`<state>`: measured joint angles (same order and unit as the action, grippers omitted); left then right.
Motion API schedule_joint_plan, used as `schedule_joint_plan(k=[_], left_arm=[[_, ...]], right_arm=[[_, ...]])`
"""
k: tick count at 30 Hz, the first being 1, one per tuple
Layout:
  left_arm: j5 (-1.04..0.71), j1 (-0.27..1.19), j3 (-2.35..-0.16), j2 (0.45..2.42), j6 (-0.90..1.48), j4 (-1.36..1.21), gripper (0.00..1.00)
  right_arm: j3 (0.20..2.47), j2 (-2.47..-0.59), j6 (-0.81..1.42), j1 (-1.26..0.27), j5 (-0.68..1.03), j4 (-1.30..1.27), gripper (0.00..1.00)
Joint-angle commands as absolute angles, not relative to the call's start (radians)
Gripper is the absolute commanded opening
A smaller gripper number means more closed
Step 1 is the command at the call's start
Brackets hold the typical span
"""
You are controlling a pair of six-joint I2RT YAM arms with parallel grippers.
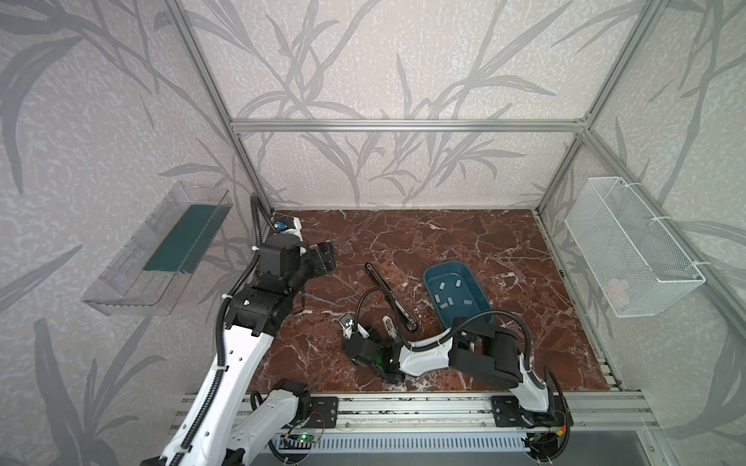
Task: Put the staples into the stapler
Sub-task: 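Lower the pink mini stapler onto the table with the left while the right approaches, then close the right gripper on the pink mini stapler while the left lifts away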
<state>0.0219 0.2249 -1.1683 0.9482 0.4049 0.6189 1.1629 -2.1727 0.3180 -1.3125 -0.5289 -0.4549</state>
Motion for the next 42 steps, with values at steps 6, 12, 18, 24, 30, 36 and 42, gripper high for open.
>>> schedule_joint_plan(k=[6, 12, 18, 24, 30, 36, 42], left_arm=[[-0.043, 0.219, -1.186, 0.99, 0.129, 0.401, 0.87], [-0.116, 0.219, -1.083, 1.032, -0.241, 0.188, 0.87], [-0.218, 0.17, -1.033, 1.107, -0.462, 0.101, 0.85], [-0.471, 0.067, -1.176, 1.221, -0.563, 0.298, 0.78], [-0.77, 0.003, -1.155, 1.238, -0.878, 0.532, 0.73], [-0.925, -0.057, -1.027, 1.274, -0.985, 0.55, 0.68], [-1.002, -0.055, -1.022, 1.341, -1.086, 0.664, 0.61]], right_arm=[[1.07, -2.191, 0.194, -1.272, -0.472, -0.558, 0.43], [1.029, -2.175, 0.124, -1.268, -0.47, -0.608, 0.47], [1.087, -2.211, 0.117, -1.265, -0.431, -0.568, 0.5], [1.105, -2.235, 0.129, -1.256, -0.422, -0.55, 0.49], [1.052, -2.218, 0.148, -1.231, -0.383, -0.609, 0.4], [0.955, -2.161, 0.117, -1.228, -0.326, -0.711, 0.34], [0.832, -2.094, 0.068, -1.226, -0.303, -0.855, 0.26]])
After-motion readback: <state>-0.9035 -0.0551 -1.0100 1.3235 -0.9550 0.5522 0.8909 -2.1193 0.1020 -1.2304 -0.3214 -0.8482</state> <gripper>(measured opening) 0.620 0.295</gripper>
